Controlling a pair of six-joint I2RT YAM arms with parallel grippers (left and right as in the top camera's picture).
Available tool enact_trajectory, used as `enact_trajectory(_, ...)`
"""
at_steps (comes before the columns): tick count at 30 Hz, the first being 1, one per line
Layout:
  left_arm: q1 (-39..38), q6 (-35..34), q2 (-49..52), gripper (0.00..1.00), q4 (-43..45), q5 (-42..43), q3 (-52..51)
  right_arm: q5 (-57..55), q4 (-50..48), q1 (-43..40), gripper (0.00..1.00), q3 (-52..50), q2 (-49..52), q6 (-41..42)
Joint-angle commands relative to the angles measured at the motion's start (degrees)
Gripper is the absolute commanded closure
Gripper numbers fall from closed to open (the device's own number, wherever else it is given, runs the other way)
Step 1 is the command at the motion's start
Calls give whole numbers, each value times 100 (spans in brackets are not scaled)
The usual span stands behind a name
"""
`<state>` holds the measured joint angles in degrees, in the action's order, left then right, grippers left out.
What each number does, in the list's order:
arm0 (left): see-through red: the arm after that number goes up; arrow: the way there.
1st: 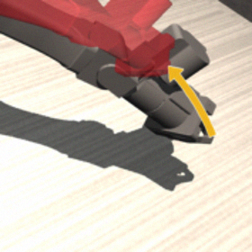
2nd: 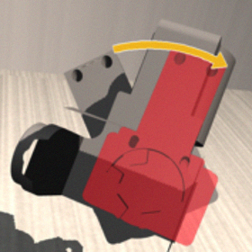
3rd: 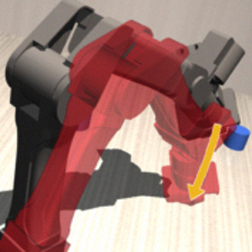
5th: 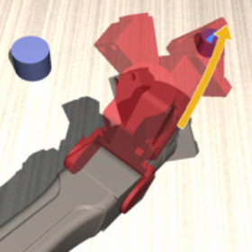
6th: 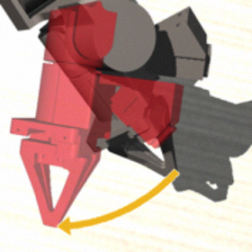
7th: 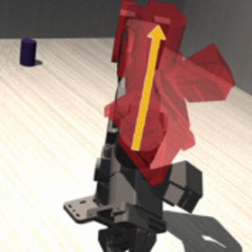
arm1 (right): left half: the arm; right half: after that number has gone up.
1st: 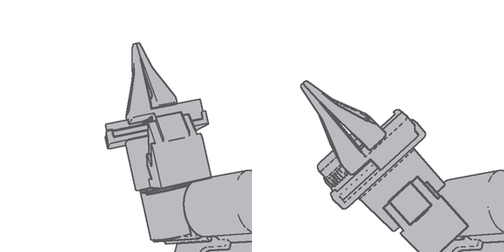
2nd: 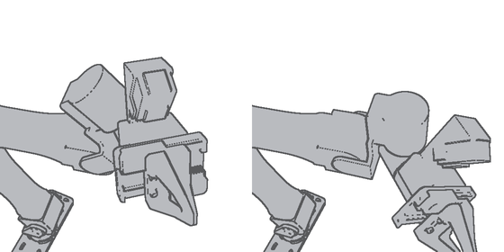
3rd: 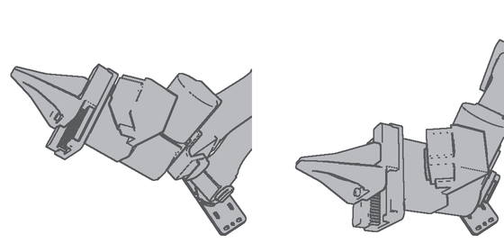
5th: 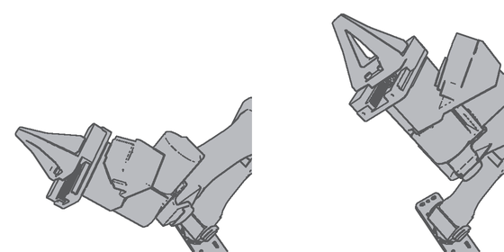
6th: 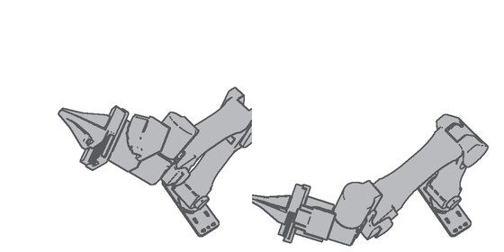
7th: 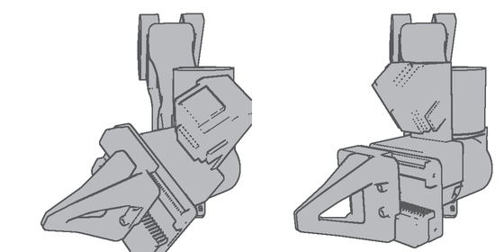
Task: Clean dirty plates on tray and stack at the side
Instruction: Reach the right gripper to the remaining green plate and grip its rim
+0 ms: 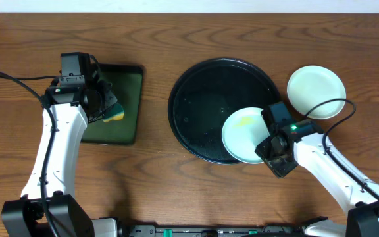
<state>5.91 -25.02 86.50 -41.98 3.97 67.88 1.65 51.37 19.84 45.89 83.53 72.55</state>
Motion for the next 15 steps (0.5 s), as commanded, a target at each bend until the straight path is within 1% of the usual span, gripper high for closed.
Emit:
enact_trajectory(1, 33, 76, -42, 92, 2, -9, -26, -129, -66, 20, 49, -120, 2, 199)
enact_trajectory(3, 33, 76, -42, 92, 2, -9, -26, -138, -101, 20, 56, -122, 0, 197)
enact_trajectory(5, 35, 76, -42, 92, 4, -9, -26, -136, -105, 20, 73, -120, 0, 195)
enact_trajectory(9, 33, 76, -42, 93, 2, -9, -26, -138, -76, 20, 98, -81, 0, 103)
enact_trajectory(15, 35, 76, -42, 92, 4, -9, -26, -138, 118, 20, 98, 345, 0, -470)
